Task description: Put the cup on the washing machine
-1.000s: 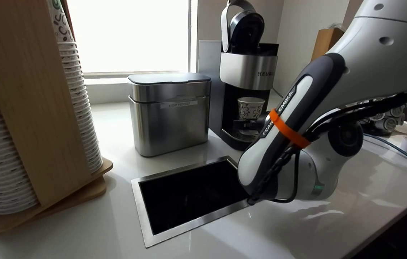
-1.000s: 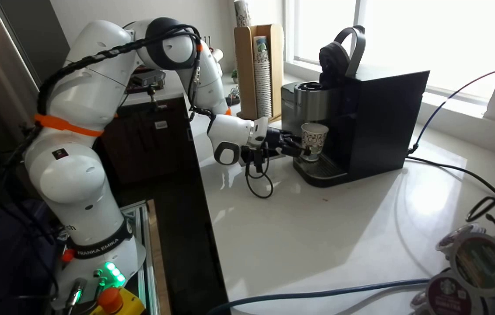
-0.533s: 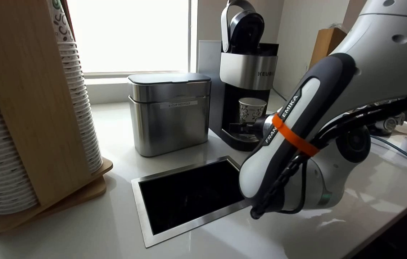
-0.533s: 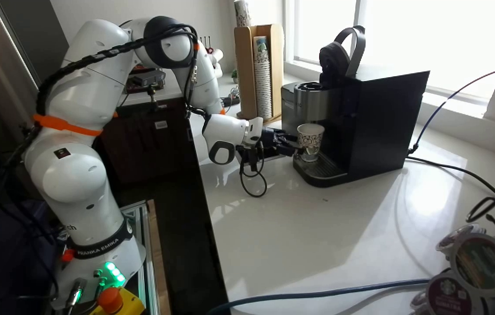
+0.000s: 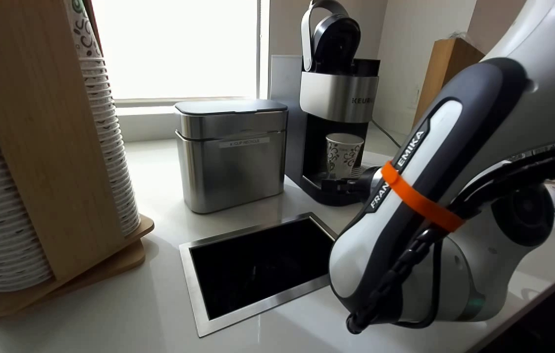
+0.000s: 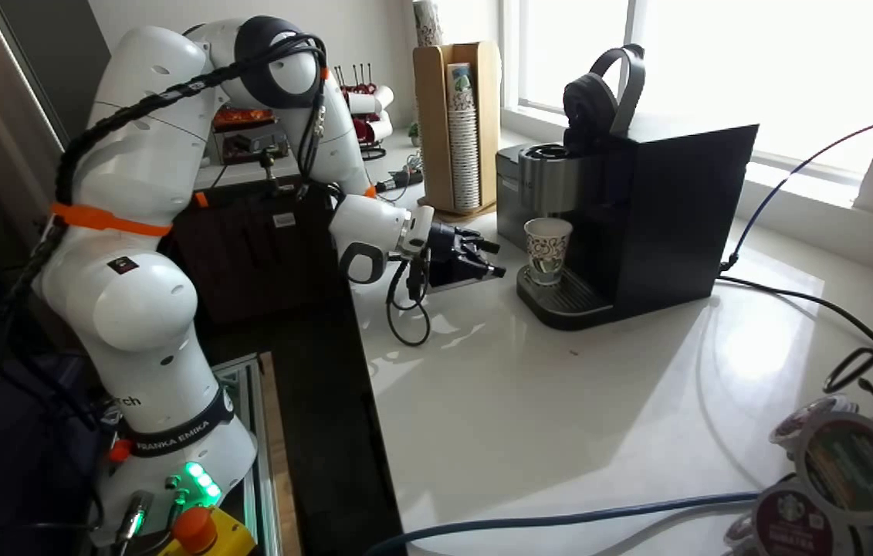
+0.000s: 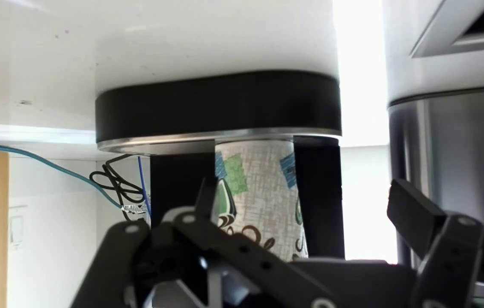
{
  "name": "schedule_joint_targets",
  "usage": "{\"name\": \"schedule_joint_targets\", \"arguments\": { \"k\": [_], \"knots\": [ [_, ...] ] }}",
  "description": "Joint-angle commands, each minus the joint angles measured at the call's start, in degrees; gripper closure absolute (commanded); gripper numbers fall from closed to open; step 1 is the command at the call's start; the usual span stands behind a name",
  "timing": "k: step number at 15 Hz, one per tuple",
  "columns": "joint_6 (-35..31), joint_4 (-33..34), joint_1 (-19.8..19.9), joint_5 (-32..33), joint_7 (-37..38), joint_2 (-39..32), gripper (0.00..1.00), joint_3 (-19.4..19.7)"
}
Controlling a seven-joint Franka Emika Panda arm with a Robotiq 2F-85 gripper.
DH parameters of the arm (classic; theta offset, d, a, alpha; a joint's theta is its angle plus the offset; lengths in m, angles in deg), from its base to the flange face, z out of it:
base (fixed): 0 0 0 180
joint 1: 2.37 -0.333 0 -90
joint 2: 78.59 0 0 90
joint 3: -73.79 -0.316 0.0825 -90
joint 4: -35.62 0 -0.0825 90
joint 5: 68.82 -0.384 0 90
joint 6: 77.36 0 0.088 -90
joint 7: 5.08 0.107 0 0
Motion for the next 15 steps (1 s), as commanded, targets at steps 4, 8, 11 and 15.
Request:
{"name": "schedule_joint_targets", "arguments": {
  "k": [4, 8, 11, 15],
  "knots": [
    [17.38, -14.50, 8.76, 2.48, -5.53, 17.14, 0.00, -6.06],
    [32.74, -20.21, 12.54, 5.79, -12.11, 28.81, 0.00, -4.01],
    [44.65, -22.23, 15.09, 8.23, -19.10, 35.70, 0.00, -1.74],
    [47.14, -21.01, 15.76, 6.72, -23.93, 35.45, 0.00, -0.15]
  ]
}}
